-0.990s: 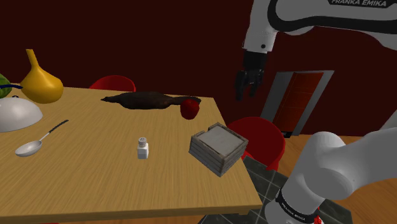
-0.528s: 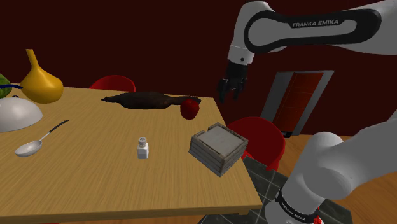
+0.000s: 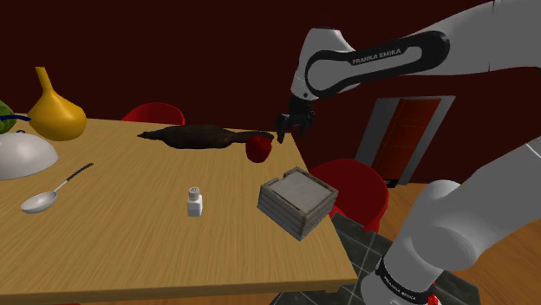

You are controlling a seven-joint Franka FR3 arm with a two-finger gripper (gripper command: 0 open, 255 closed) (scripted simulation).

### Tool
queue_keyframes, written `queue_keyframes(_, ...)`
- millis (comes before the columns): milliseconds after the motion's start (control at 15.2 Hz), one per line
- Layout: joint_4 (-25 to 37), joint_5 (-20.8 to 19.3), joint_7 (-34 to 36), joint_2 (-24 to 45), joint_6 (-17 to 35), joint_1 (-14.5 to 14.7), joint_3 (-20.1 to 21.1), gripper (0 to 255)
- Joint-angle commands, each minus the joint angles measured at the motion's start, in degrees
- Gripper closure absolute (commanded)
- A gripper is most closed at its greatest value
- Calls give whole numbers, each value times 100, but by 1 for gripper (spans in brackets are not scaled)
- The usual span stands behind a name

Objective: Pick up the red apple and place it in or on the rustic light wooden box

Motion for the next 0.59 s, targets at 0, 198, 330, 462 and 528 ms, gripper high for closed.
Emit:
queue_keyframes(0,118,-82,82,376,458,-52,-11,0)
queue_keyframes(198,334,-210,217,923,1055,-134,-29,0)
queue_keyframes(330,519,-303,317,1295,1419,-188,-43,0)
queue_keyframes(462,736,-400,425,1669,1753,-241,-61,0)
queue_keyframes(528,856,-451,482,1856,1908,-266,-71,0)
